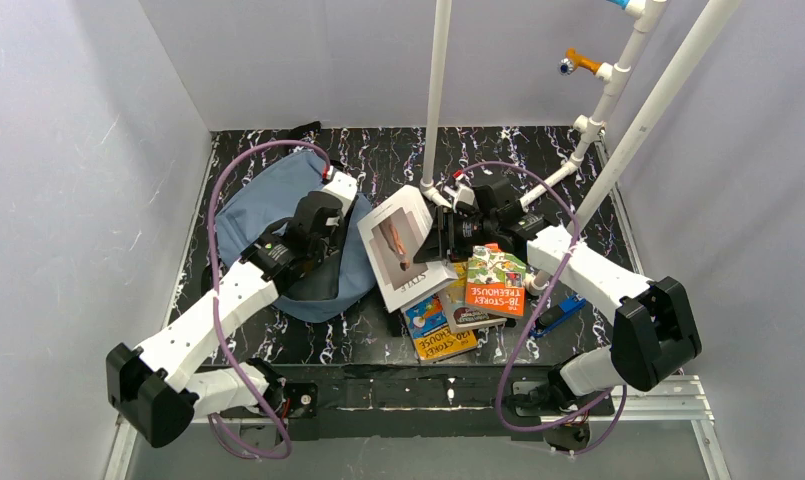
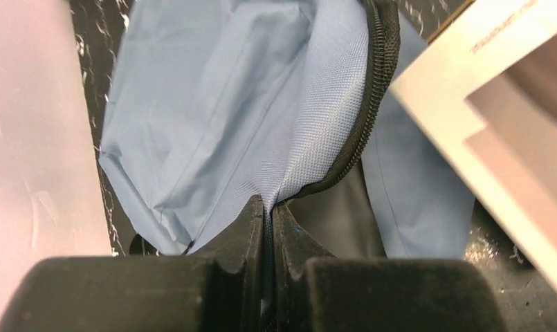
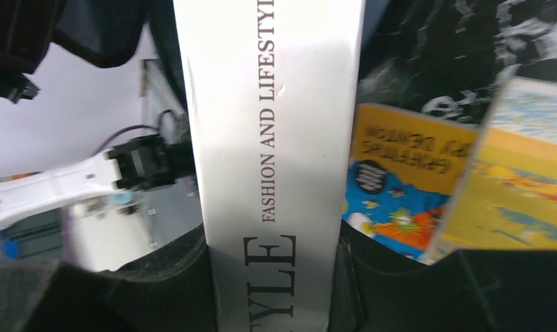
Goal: Pack the student bag
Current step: Place the book in the student bag.
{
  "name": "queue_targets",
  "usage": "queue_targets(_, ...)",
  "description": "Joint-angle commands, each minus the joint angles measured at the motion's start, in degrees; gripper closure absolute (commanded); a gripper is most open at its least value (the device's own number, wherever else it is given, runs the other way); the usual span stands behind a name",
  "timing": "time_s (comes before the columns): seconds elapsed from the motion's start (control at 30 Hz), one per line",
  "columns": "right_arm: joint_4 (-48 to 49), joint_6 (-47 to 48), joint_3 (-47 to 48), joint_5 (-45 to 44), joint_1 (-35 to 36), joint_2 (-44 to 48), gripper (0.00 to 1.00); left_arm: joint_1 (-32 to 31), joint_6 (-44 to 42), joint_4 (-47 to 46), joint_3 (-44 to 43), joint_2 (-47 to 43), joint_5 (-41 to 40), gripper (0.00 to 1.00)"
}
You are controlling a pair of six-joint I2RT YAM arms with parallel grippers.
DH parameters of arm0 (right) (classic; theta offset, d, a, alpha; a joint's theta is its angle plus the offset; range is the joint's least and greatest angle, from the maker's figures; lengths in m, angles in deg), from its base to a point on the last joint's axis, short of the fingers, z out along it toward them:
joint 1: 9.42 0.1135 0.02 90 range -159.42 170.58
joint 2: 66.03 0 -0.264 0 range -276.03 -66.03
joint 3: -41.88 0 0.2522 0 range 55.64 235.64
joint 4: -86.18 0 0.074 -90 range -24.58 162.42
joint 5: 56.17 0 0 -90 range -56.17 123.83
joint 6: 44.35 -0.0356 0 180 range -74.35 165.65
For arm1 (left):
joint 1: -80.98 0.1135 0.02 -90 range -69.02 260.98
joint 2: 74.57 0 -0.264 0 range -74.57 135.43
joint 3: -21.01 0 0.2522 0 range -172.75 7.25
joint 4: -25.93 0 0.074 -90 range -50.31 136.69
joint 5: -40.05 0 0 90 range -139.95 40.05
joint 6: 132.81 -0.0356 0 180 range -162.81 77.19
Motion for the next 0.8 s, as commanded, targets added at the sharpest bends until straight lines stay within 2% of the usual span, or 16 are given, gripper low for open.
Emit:
queue_targets(0.0,15.7,-13.1,-2.9,12.7,0.3,-0.7,0.89,-0.1,-2.1,-11.9,2.6,-7.9,-2.0,1.00)
queue_targets(0.13,23.9,-22.1,-5.4,17.1,2.4,-4.5,0.89,-0.1,-3.9,-18.7,6.6,-12.1,1.6,1.00)
queue_targets(0.27,33.8,-30.3,-7.3,19.3,7.0,-10.0,0.89,-0.1,-4.9,-19.0,7.4,-12.5,2.8,1.00)
queue_targets(0.43,44.2,-38.8,-3.1,17.1,11.4,-18.0,0.87,-0.1,-5.0,-20.2,9.8,-14.5,2.7,1.00)
queue_targets(0.5,45.7,-41.4,-0.5,14.3,12.1,-21.6,0.82,-0.1,-4.2,-21.3,11.6,-15.9,3.9,1.00)
queue_targets(0.6,56.1,-48.9,3.3,10.2,12.6,-28.9,0.69,0.0,-3.2,-21.5,12.9,-17.1,7.3,1.00)
queue_targets(0.7,73.0,-61.8,9.2,9.4,13.8,-39.7,0.68,0.0,-2.2,-22.0,13.3,-17.4,8.0,1.00)
queue_targets(0.77,85.9,-70.9,10.4,5.7,14.3,-45.2,0.70,-0.1,-2.2,-22.4,13.7,-17.3,8.4,1.00)
